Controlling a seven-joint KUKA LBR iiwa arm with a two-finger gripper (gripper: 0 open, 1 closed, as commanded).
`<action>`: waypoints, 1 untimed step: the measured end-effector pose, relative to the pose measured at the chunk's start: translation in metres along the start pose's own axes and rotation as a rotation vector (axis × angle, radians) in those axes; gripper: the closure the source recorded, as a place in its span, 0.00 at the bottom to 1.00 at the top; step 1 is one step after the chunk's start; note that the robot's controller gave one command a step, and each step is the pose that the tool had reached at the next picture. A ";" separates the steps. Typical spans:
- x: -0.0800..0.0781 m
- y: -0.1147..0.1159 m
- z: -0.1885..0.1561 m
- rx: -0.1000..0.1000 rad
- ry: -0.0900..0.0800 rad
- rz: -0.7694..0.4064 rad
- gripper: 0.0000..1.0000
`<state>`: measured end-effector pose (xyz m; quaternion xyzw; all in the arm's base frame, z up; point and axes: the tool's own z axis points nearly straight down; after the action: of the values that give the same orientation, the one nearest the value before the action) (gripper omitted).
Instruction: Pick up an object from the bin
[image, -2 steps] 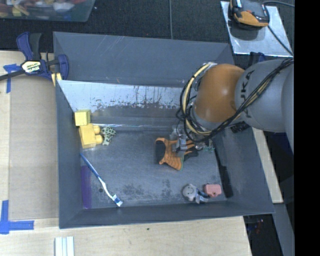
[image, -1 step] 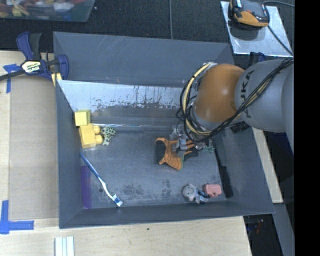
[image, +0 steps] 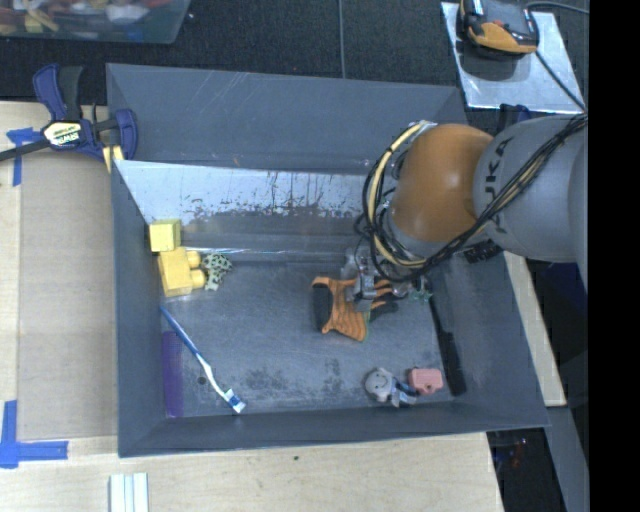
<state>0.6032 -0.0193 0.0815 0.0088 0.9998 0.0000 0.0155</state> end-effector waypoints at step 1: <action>0.001 0.000 -0.042 0.000 0.009 0.000 1.00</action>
Offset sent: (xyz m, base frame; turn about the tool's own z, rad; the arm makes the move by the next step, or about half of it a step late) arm -0.0031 -0.0001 0.0477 0.0001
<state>0.6008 -0.0195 0.1237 0.0090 0.9999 0.0000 0.0113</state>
